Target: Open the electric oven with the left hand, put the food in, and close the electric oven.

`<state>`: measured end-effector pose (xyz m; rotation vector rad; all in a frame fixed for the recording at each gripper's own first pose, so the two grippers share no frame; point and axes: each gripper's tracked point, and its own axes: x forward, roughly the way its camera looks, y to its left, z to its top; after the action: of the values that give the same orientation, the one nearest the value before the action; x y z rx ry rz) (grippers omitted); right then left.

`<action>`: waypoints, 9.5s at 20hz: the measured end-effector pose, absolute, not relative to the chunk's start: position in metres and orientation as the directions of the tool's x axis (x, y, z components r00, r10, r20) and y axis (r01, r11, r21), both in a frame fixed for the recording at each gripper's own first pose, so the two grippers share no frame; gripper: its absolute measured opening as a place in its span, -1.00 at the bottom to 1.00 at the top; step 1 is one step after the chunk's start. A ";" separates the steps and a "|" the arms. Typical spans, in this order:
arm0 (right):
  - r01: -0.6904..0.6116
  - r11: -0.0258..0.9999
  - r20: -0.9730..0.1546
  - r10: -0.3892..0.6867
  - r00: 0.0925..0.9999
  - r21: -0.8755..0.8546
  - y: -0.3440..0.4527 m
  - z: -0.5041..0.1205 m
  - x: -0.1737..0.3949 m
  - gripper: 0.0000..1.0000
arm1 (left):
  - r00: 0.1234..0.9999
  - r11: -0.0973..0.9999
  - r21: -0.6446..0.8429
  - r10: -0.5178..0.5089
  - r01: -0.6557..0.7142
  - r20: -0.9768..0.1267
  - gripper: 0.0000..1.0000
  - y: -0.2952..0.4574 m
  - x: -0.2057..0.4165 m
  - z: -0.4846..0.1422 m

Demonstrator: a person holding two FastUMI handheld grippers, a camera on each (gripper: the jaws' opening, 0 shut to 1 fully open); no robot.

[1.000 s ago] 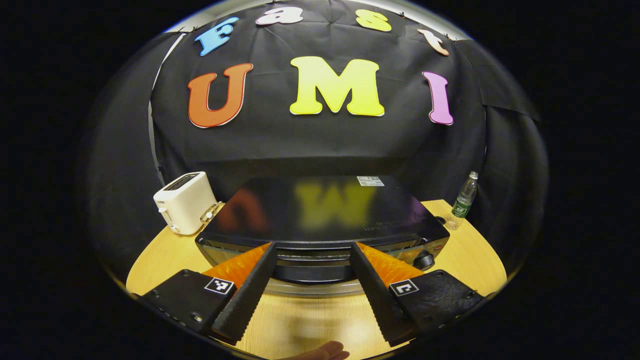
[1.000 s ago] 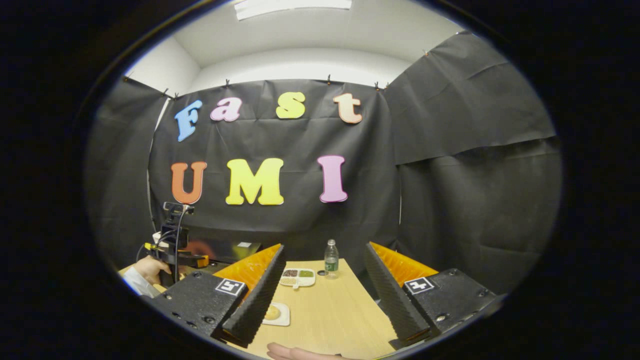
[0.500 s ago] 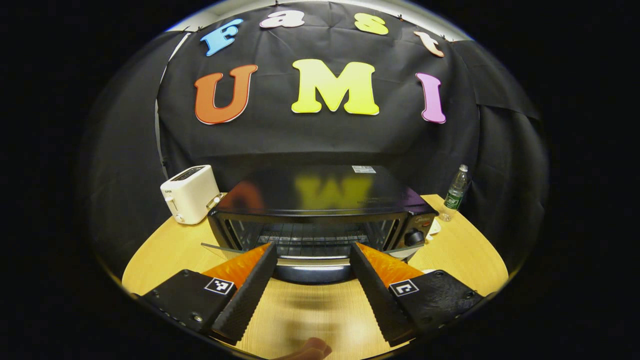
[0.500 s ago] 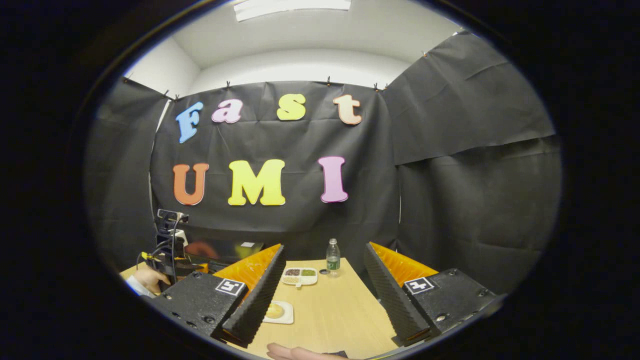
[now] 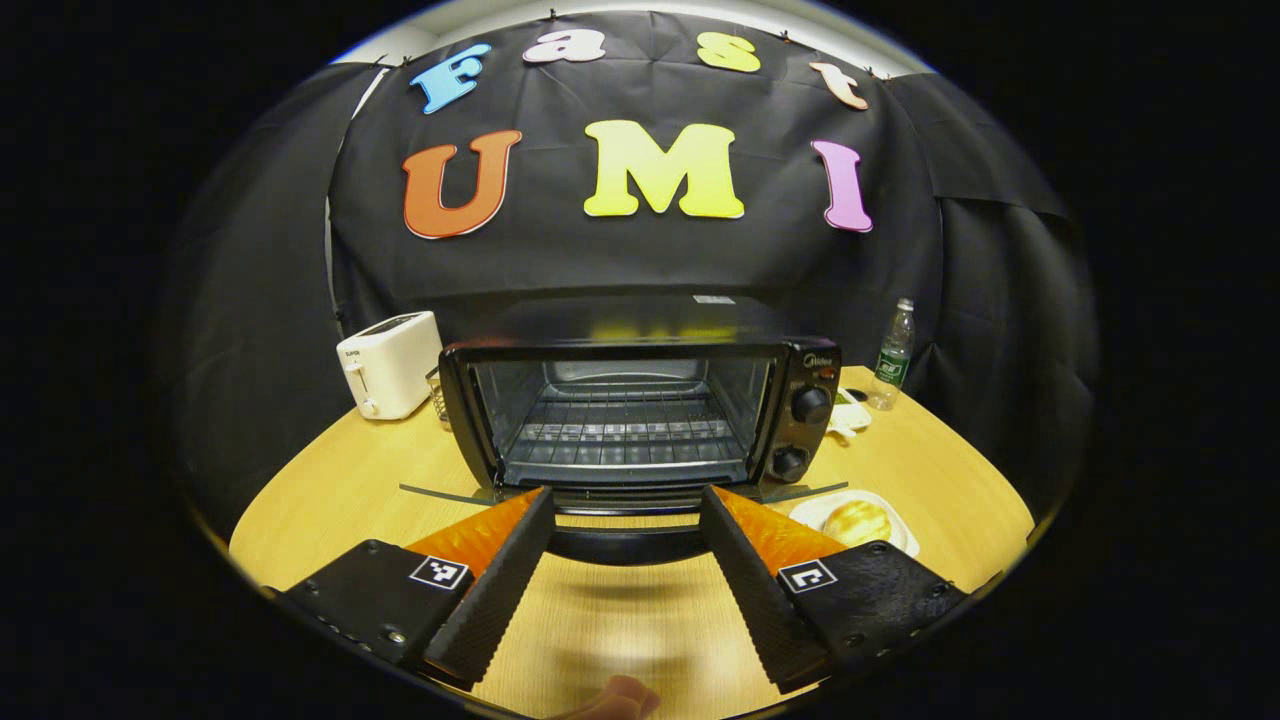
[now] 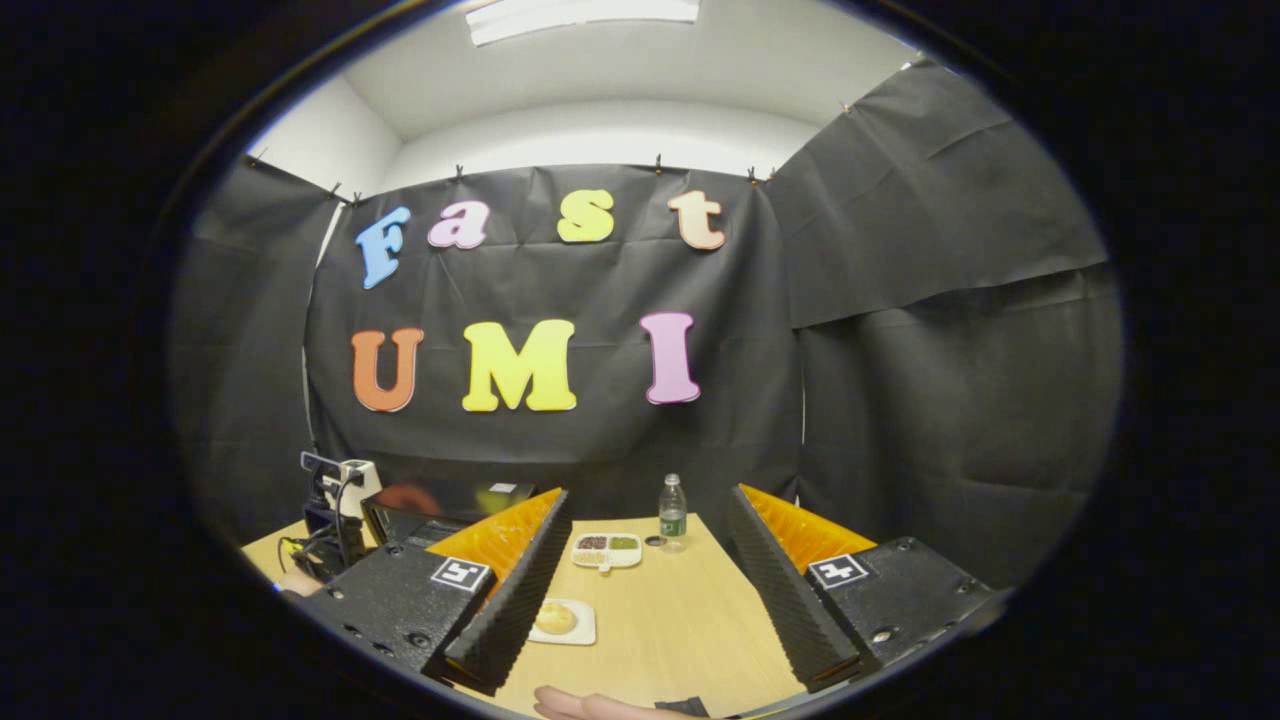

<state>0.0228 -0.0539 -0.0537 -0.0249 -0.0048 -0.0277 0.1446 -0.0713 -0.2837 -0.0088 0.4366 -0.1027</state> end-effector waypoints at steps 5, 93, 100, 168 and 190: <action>0.022 0.999 -0.024 -0.022 0.999 -0.032 -0.049 -0.068 0.025 1.00 | 0.886 0.995 -0.053 -0.101 0.087 -0.453 0.94 -0.072 0.119 -0.319; -0.122 0.817 -0.314 0.349 0.883 0.564 0.320 -0.356 0.313 0.75 | 0.994 0.994 -0.015 0.105 -0.106 -0.023 0.87 0.095 0.015 -0.068; -0.198 0.937 -0.280 0.279 0.918 0.286 0.344 -0.368 0.374 0.76 | 0.989 0.990 -0.015 0.138 -0.139 -0.057 0.87 0.118 0.036 -0.085; -0.048 0.999 0.051 0.047 0.998 0.011 -0.023 -0.090 0.110 0.84 | 0.713 0.988 -0.059 -0.146 0.145 -0.686 0.85 -0.086 0.092 -0.366; -0.045 0.999 0.030 0.045 0.999 0.014 -0.022 -0.101 0.112 0.92 | 0.849 0.989 0.055 -0.091 0.140 -0.521 0.92 -0.077 0.128 -0.296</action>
<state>0.1117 -0.0221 -0.1007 0.0144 -0.0295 0.0452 0.1284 -0.0772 -0.2965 0.0916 0.5442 -0.1220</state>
